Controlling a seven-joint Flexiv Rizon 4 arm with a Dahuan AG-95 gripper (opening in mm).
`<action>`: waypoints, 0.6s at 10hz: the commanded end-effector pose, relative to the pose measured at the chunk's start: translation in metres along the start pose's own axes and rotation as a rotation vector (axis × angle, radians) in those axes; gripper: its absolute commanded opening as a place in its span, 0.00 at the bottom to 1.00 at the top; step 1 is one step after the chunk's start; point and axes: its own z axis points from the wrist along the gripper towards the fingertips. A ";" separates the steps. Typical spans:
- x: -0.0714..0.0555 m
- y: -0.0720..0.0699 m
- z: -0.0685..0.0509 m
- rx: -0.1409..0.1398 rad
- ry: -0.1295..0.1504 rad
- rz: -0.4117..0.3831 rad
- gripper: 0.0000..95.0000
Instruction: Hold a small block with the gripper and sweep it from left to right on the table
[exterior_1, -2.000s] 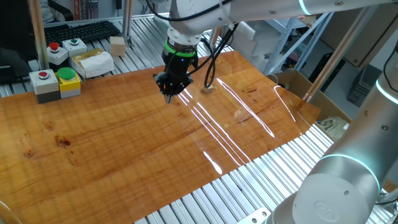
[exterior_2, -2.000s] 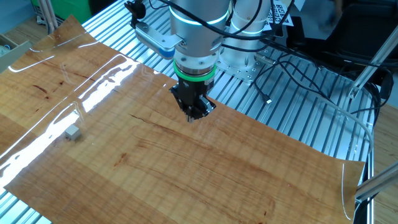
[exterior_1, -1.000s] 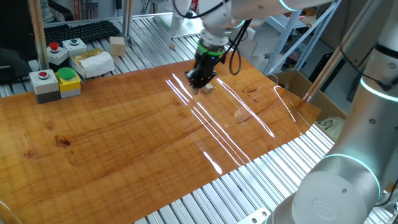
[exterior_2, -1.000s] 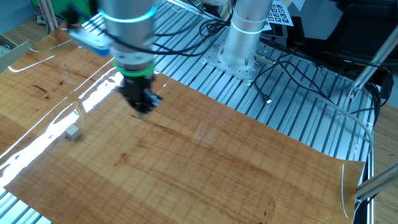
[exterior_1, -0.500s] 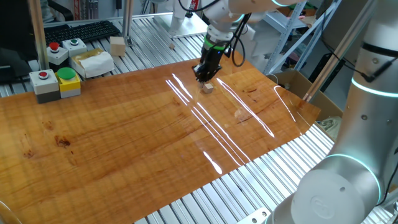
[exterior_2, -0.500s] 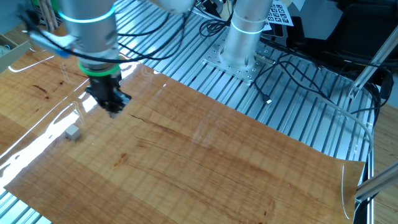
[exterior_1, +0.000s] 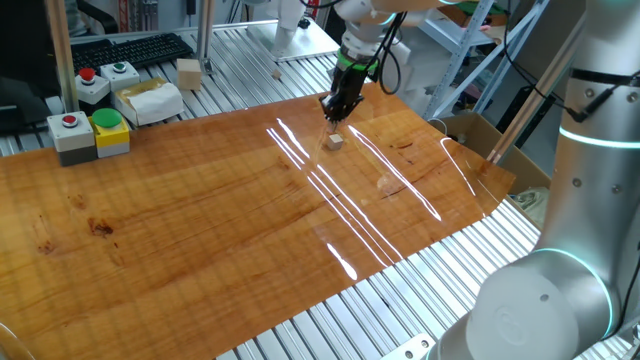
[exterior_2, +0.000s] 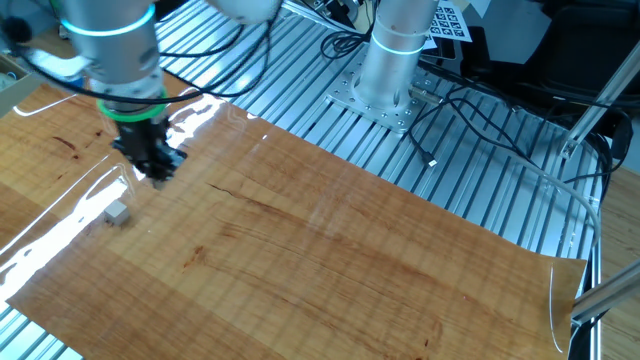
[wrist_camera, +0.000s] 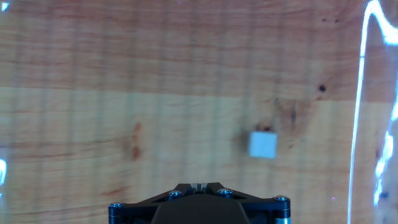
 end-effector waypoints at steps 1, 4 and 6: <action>-0.003 -0.010 0.001 0.008 0.001 -0.002 0.00; -0.010 -0.031 0.004 0.005 -0.001 -0.012 0.00; -0.008 -0.037 0.017 0.007 -0.017 -0.013 0.00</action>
